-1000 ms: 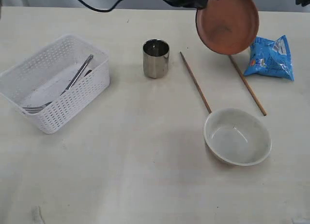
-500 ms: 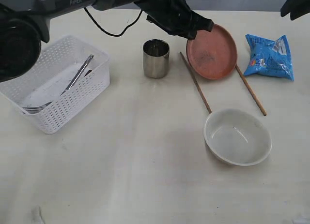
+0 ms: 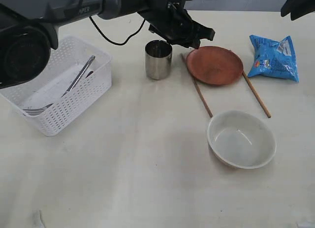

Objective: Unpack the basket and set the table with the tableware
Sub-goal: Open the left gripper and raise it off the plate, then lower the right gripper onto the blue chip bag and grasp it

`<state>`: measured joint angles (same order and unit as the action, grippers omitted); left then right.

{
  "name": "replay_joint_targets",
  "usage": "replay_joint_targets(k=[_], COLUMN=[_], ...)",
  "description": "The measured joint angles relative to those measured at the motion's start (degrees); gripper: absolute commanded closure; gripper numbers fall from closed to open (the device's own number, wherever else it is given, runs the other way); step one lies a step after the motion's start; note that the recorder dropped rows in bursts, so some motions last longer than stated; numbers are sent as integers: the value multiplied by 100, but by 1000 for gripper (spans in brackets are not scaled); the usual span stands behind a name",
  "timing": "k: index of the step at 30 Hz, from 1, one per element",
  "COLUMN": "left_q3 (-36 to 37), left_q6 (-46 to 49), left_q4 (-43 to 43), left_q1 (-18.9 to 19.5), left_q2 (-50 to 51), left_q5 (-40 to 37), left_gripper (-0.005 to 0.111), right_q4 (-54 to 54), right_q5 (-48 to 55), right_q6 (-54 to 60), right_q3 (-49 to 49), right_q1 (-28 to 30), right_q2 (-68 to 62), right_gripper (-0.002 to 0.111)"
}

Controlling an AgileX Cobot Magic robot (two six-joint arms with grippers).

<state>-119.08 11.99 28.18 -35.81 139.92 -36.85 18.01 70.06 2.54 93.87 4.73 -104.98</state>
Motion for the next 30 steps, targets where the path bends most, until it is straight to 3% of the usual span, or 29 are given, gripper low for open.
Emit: replay_joint_targets(k=[6, 16, 22, 25, 28, 30], left_q3=[0, 0, 0, 0, 0, 0], left_q6=[0, 93, 104, 127, 146, 146], left_q4=[0, -214, -226, -349, -561, -671], left_q1=[0, 0, 0, 0, 0, 0], left_q2=[0, -570, -1114, -1328, -1506, -1581], left_q5=[-27, -881, -1265, -1467, -1671, -1802], left_gripper=[77, 77, 77, 77, 77, 77], right_q4=[3, -32, -256, -286, -432, -629], right_q5=[0, 0, -82, -439, -932, -1317], right_q6=[69, 264, 152, 128, 25, -133], right_q3=[0, -27, -744, -1171, -1357, -1370], right_q1=[0, 0, 89, 202, 271, 285], right_q2=[0, 0, 0, -10, -28, -41], right_gripper=[86, 86, 85, 73, 47, 37])
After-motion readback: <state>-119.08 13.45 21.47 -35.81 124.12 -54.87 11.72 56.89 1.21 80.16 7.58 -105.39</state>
